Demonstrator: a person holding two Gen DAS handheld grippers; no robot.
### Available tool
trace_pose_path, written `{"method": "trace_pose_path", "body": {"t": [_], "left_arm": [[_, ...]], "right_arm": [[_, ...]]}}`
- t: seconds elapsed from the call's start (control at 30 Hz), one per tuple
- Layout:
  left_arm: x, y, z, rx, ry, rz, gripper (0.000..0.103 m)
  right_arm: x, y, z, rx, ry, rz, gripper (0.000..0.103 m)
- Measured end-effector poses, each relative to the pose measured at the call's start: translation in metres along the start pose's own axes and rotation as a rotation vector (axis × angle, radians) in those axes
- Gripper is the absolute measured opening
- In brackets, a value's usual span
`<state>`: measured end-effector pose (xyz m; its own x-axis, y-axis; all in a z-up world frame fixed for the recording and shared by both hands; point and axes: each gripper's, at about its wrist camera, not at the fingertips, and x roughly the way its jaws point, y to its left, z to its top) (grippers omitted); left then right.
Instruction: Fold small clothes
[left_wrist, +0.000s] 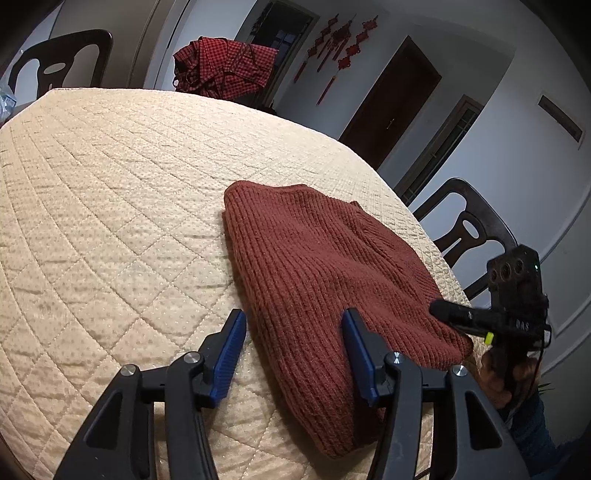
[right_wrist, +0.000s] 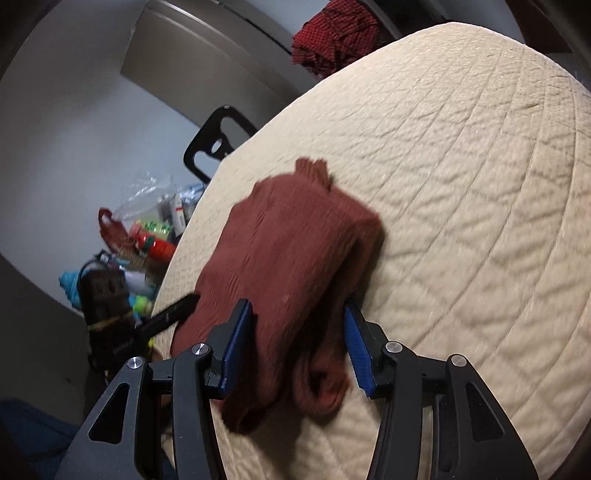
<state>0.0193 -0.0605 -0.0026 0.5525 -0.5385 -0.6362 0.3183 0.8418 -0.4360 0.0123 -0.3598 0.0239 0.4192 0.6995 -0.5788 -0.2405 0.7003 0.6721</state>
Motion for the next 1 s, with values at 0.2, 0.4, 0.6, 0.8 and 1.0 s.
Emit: {"method": "trace_pose_path", "body": {"t": [0.2, 0.4, 0.6, 0.8, 1.0], "left_arm": [[0.003, 0.005, 0.002, -0.021, 0.013, -0.021, 0.057], [0.004, 0.004, 0.001, -0.019, 0.015, -0.021, 0.057], [0.005, 0.003, 0.001, -0.016, 0.015, -0.016, 0.058], [0.008, -0.001, 0.002, -0.005, 0.022, -0.013, 0.058], [0.007, -0.001, 0.000, -0.020, 0.022, -0.018, 0.058]], "right_arm": [[-0.001, 0.001, -0.001, 0.010, -0.014, -0.017, 0.049], [-0.005, -0.003, 0.011, 0.030, -0.054, -0.046, 0.049], [-0.003, -0.006, 0.015, 0.047, -0.063, -0.083, 0.049], [0.003, -0.022, 0.028, 0.091, -0.089, -0.049, 0.049], [0.009, -0.007, 0.013, 0.030, -0.023, 0.011, 0.049]]}}
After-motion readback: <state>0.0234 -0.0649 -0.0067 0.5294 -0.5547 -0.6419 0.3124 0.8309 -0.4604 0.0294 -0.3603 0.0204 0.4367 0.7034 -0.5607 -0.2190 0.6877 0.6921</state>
